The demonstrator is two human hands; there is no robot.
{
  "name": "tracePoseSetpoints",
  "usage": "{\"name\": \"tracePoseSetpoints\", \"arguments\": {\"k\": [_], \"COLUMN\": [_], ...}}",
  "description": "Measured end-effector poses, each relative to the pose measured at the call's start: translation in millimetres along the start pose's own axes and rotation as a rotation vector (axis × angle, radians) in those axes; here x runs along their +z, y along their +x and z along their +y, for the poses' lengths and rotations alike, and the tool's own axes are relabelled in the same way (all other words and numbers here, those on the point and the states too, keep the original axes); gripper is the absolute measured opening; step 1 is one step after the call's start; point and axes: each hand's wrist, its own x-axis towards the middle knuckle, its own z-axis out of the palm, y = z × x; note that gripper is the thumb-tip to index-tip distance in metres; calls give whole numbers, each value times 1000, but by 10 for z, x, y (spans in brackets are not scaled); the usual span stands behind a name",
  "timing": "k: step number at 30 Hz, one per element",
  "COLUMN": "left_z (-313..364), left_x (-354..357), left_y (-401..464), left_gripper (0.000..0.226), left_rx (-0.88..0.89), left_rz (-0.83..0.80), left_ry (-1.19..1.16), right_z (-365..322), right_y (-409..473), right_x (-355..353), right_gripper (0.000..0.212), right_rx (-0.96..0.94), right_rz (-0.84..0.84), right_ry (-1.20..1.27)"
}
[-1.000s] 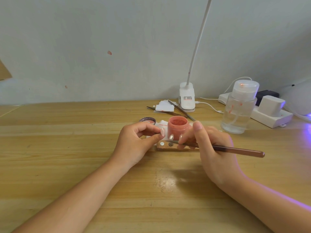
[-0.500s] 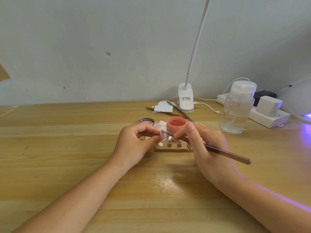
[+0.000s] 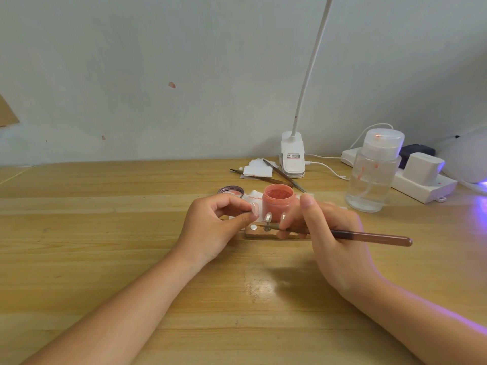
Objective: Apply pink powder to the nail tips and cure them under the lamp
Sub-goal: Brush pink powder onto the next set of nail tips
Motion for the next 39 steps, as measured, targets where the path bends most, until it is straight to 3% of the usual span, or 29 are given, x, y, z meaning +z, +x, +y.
{"name": "tracePoseSetpoints", "arguments": {"k": [6,11,16,21,34,39], "left_z": [10,-2,24,11,14,9], "left_x": [14,2,8,6,22,45], "left_y": [1,4,-10,-2,8,22], "left_gripper": [11,14,7,12,8,11], "left_rx": [6,-7,-11,-17,-20,-58], "left_rz": [-9,-13,-24,-19,-51,-67], "left_ry": [-28,-36,-57,-22,-31,17], "right_z": [20,-6,-34,-35,-98,-104], "right_y": [25,-3,27,0,42,63], "right_x": [6,3,11,-9,-33,-27], "right_gripper": [39,47,34,44,20,18], "right_rx": [8,24,10,-26,-59,-43], "right_rz": [8,-3,-3,-40,84,61], "right_ry": [-55,22,-37,-22,-108,-142]}}
